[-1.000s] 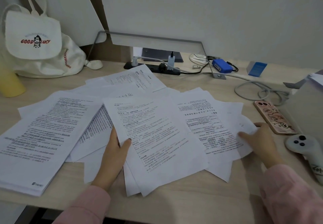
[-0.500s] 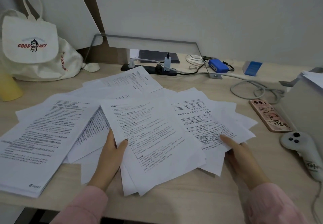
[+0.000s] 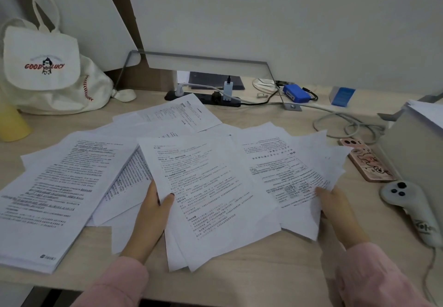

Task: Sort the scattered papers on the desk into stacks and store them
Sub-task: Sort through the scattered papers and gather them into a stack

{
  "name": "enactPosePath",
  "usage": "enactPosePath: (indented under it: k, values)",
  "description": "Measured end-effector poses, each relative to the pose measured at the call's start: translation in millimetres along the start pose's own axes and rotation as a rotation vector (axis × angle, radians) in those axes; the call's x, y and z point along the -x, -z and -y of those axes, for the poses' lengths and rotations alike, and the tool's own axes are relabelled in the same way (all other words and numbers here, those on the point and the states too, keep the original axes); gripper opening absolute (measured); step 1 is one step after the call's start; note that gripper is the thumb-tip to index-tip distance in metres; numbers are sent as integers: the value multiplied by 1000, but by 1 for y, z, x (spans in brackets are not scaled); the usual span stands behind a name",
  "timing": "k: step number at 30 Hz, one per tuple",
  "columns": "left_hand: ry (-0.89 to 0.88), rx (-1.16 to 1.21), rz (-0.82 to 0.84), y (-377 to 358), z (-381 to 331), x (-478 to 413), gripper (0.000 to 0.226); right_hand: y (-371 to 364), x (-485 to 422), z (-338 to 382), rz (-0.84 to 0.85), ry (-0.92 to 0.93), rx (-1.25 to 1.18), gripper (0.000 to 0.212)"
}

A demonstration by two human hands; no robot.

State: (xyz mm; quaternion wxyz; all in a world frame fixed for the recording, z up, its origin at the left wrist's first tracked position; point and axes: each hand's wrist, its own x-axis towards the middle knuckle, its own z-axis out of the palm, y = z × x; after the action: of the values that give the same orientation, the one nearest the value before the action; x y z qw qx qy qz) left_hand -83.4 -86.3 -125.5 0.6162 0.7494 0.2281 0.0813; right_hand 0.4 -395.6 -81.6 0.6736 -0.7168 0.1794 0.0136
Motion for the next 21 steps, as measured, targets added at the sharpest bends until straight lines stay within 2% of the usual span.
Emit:
enactPosePath:
  k: [3, 5, 8, 11, 13, 15, 16, 18, 19, 21]
  values:
    - [3, 0, 0, -1, 0, 0, 41, 11, -11, -6, -111, 76, 83, 37]
    - [4, -4, 0, 0, 1, 0, 43, 17, -12, -7, -136, 105, 82, 42]
    - [11, 7, 1, 0, 3, 0, 45, 18, -6, -5, -167, 130, 206, 49]
    - [8, 10, 3, -1, 2, 1, 45, 16, -4, -12, -140, 80, 154, 36]
    - [7, 22, 7, -1, 2, 1, 45, 15, 1, -10, -77, 11, -14, 18]
    - [7, 32, 8, 0, 2, 1, 44, 14, 0, -8, -5, -48, -105, 13]
    - [9, 34, 8, 0, 2, 1, 44, 15, -3, -10, -11, -45, -10, 15]
    - [12, 37, 5, 0, 2, 1, 43, 15, -8, -13, -126, 87, 397, 32]
    - [10, 37, 6, 0, 2, 2, 43, 13, -6, -11, -224, 202, 572, 32]
    - [2, 30, 11, 0, 2, 2, 43, 13, -3, -8, -383, 426, 704, 23]
